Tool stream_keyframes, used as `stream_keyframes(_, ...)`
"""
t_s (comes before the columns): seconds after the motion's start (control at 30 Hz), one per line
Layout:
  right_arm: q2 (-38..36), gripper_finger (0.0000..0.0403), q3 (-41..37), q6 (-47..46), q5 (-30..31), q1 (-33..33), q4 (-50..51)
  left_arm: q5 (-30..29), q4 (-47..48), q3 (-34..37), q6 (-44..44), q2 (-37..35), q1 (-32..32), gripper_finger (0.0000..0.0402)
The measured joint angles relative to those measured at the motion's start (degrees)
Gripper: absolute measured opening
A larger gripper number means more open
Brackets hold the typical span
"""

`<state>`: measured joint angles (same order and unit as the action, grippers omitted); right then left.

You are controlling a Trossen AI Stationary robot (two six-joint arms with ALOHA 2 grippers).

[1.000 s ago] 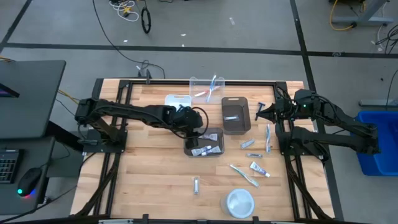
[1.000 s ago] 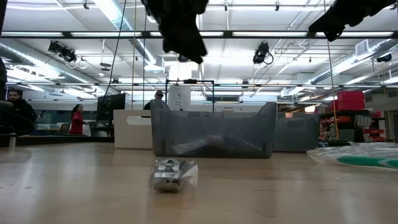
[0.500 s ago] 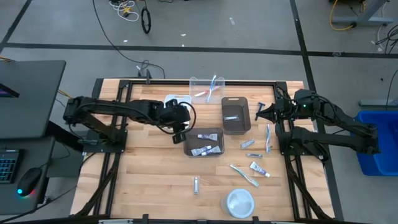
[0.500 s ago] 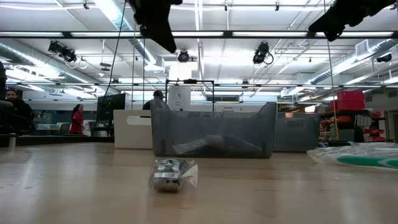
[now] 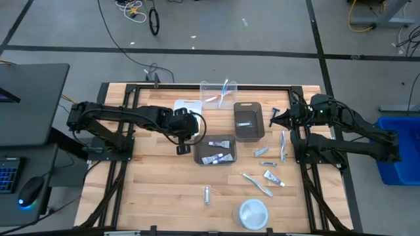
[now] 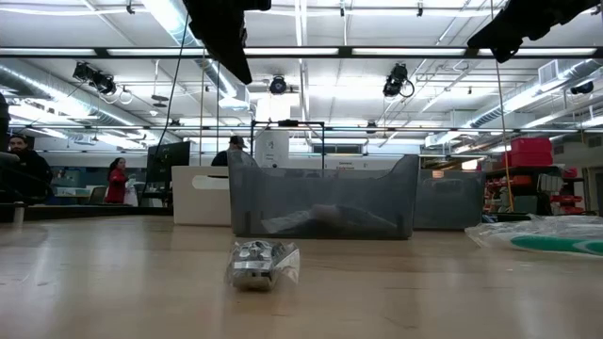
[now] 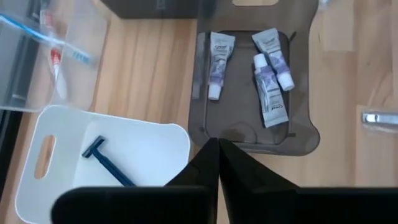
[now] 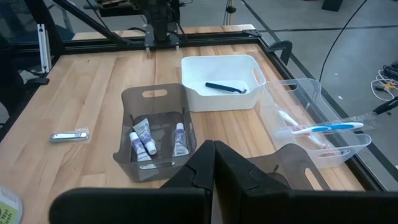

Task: Pick & Place Travel size toiletries
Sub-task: Put the silver nail cutter into the top black bin

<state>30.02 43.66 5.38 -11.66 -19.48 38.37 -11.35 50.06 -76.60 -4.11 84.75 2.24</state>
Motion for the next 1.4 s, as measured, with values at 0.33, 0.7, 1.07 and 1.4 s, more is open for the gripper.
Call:
stream_keyframes(0.33,0.00,0.0014,0.00,0.00,0.02,0.00,0.00,1.26,-2.76,2.11,4.28,-2.40,-0.09,0.0011)
stream_keyframes(0.7,0.00,0.0014,0.01,-0.02,0.02,0.00,0.00,3.00,-18.93,25.01,0.96,-17.88,-0.15,0.0010)
stream_keyframes(1.07,0.00,0.0014,0.01,-0.02,0.02,0.00,0.03,3.28,-32.84,44.58,3.29,-35.18,-0.20,0.0011)
stream_keyframes(1.4,0.00,0.0014,0.00,-0.01,0.02,0.00,0.02,3.47,-36.46,51.85,1.89,-43.85,-0.24,0.0012)
